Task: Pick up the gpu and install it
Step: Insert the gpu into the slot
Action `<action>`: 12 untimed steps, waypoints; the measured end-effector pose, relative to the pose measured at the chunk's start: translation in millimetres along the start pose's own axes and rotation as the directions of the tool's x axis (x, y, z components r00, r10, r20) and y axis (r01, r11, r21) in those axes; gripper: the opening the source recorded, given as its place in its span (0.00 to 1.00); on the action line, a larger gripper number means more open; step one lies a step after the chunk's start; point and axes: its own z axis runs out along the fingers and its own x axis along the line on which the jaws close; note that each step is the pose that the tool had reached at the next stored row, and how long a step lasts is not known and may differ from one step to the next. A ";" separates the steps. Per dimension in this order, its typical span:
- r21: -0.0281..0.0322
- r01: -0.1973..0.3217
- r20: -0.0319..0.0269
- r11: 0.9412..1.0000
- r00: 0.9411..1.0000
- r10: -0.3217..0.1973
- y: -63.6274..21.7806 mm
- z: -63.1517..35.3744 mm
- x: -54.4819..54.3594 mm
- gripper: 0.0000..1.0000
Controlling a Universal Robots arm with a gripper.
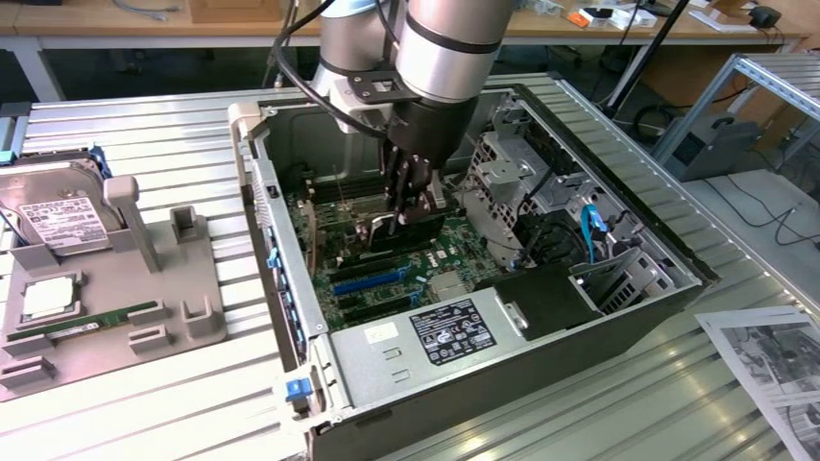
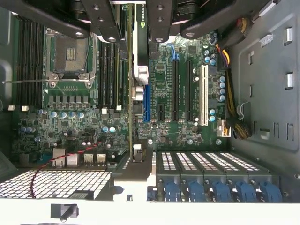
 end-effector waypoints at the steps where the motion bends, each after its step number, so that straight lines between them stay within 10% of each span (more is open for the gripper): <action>1: 0.000 0.000 0.000 1.000 1.000 0.000 0.0 0.1 0.0 0.27; 12: 0.000 -0.001 -0.013 1.000 1.000 0.001 0.0 0.8 2.1 0.27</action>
